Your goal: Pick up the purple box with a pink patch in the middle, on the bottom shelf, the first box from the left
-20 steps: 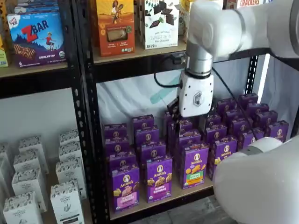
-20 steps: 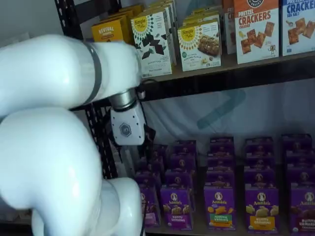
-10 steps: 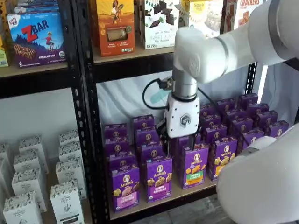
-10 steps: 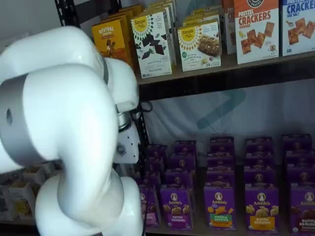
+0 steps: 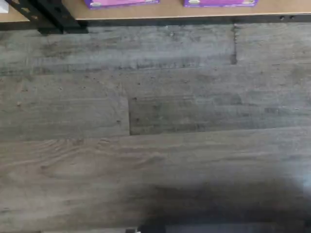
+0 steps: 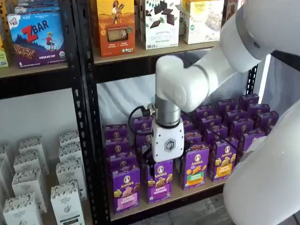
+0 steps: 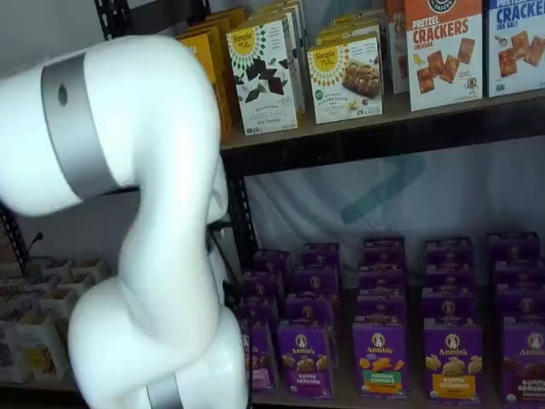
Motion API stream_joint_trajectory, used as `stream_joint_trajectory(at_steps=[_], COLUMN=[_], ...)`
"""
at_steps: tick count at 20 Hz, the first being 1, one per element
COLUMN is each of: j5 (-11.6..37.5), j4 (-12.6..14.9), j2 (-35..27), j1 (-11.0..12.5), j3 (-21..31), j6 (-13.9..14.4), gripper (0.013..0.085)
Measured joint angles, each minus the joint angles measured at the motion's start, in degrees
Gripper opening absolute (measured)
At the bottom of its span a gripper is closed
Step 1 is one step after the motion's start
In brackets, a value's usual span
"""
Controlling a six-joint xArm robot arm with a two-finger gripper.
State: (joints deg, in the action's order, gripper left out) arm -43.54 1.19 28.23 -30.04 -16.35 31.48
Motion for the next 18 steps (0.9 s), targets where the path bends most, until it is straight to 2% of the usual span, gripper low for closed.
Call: stream_joint_trajectory(at_steps=[4, 8, 12, 18], j5=[5.41, 8.99, 12.01, 15.96], j4=[2.35, 3.88, 3.54, 0.93], j2=[-5.51, -12.2, -16.48, -24.82], j1=[-1.81, -2.57, -2.33, -1.55], j3=[-0.61, -3.09, -4.82, -8.52], j6=[3.74, 5.88, 5.45, 2.45], gripper=[0.085, 0.085, 0.085, 0.085])
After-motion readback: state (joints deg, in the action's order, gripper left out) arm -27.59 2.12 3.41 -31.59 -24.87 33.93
